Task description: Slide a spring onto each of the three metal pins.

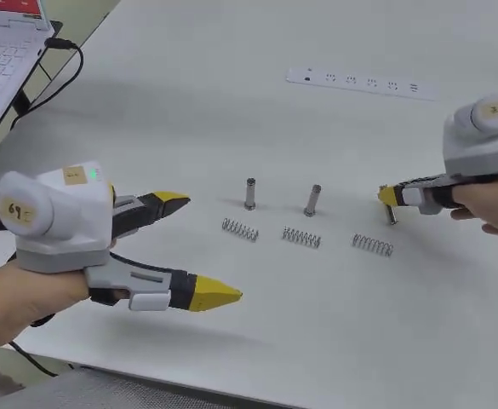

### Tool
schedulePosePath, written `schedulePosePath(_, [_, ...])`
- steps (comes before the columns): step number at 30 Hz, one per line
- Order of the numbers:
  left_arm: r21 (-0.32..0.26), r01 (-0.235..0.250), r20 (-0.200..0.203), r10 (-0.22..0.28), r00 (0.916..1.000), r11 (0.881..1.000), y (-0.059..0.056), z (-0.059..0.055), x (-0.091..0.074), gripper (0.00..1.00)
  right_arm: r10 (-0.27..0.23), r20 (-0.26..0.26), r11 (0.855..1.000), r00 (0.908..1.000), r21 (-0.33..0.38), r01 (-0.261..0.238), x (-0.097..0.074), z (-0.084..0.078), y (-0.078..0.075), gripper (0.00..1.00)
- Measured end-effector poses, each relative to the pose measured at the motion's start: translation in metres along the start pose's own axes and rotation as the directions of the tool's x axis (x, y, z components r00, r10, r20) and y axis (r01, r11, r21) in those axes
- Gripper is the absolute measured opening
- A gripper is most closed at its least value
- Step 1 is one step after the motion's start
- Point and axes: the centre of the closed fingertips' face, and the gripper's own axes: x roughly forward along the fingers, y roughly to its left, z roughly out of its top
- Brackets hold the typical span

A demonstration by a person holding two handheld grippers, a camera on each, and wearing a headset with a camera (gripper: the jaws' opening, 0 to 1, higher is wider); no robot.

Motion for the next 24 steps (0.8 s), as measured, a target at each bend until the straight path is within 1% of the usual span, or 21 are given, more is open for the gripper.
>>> schedulePosePath(10, [-0.002, -0.001, 0.0, 0.001, 1.0, 1.0, 0.0004, -0.0003, 0.0001, 0.93, 0.0, 0.016, 1.0, 0.9999, -0.015, 0.0, -0.0027, 0.0016, 0.0033, 0.05])
schedulePosePath(24, [-0.005, -0.001, 0.0, 0.001, 1.0, 1.0, -0.0008, -0.0004, 0.001, 0.93, -0.01, 0.031, 1.0, 0.9995, -0.016, 0.01, -0.0062, 0.003, 0.0016, 0.05])
